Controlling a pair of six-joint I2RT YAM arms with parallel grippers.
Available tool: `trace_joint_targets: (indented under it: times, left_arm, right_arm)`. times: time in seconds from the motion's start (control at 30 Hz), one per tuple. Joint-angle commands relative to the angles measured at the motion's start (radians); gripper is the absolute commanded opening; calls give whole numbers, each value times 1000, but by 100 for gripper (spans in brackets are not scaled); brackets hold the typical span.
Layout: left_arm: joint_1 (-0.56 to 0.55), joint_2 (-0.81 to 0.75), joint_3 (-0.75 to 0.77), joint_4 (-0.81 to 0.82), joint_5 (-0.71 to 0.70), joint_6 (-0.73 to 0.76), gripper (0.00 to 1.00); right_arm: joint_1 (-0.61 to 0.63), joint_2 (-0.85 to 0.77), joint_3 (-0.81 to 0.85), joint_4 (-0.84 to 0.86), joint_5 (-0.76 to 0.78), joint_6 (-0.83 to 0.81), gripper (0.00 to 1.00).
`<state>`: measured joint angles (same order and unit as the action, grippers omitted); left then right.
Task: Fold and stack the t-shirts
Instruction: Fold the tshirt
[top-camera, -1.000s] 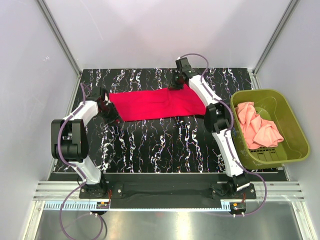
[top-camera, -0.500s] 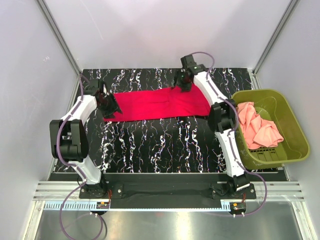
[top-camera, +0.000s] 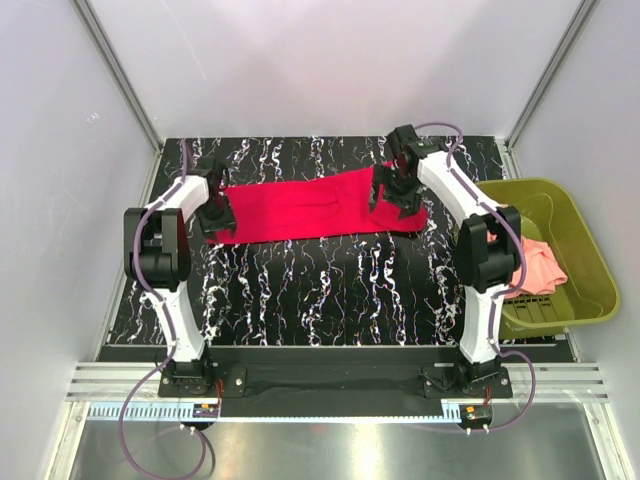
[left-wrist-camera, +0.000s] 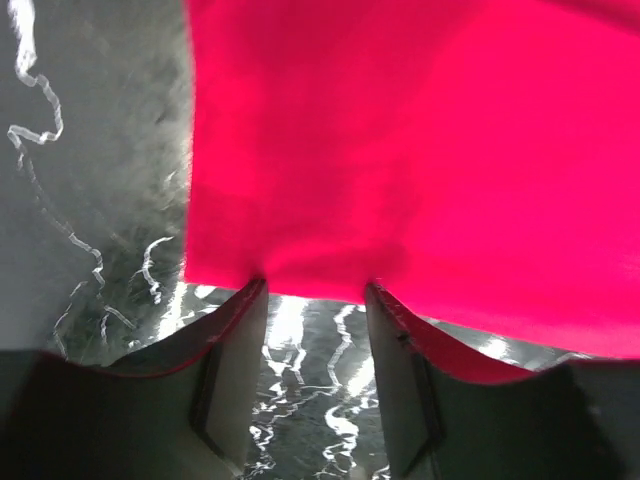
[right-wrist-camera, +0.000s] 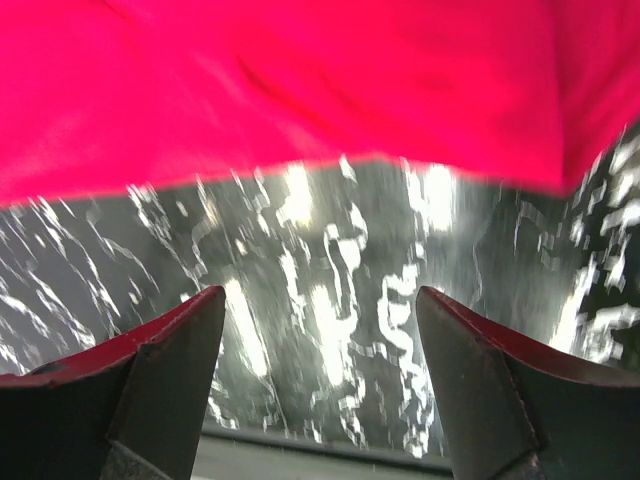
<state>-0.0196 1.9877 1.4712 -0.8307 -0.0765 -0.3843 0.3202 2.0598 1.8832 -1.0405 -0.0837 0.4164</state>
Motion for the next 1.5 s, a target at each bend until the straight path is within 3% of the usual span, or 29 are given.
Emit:
trace_joint_targets:
  times: [0.0,0.23,0.4,0.53,0.57,0.67,0.77,0.87,1.07,1.3,1.47]
  left_arm:
    - [3,-18,-41,-44,-82,-34,47]
    - [-16,-165,-402,38,69,-137,45]
    - [-110,-262,-606,62,265,-212,41]
    - [-239,-465,-647,48,244,-275,43]
    - [-255,-562,-640,48,222,-283,48]
    - [-249,-635,-545,28,108,-246,56]
    - [-224,-586,-369,-8,-40,-155,61]
    - [-160,-457,-209,-25,-66,-62,61]
    - [-33,-227,-46,16,-72,42,57]
    - [3,-90,-45,151,-22,68,58]
    - [4,-18,-63,114,-74,-11,57]
  right_arm:
    - [8,-136,-76,62,-30,21,85]
    - [7,-257,-249,147,-44,39,86]
    - [8,-323,-390,220,-86,84,86]
    - [10,-339,-434,250,-93,97,87]
    - [8,-339,-432,250,-94,96,87]
    - [8,-348,-426,247,-109,101,87]
    - [10,-360,-423,234,-123,98,88]
    - [11,-359,-417,206,-131,87,88]
    - [13,-334,-365,137,-140,64,88]
    - [14,-316,-348,126,-146,64,89]
    - [14,-325,-375,138,-151,65,89]
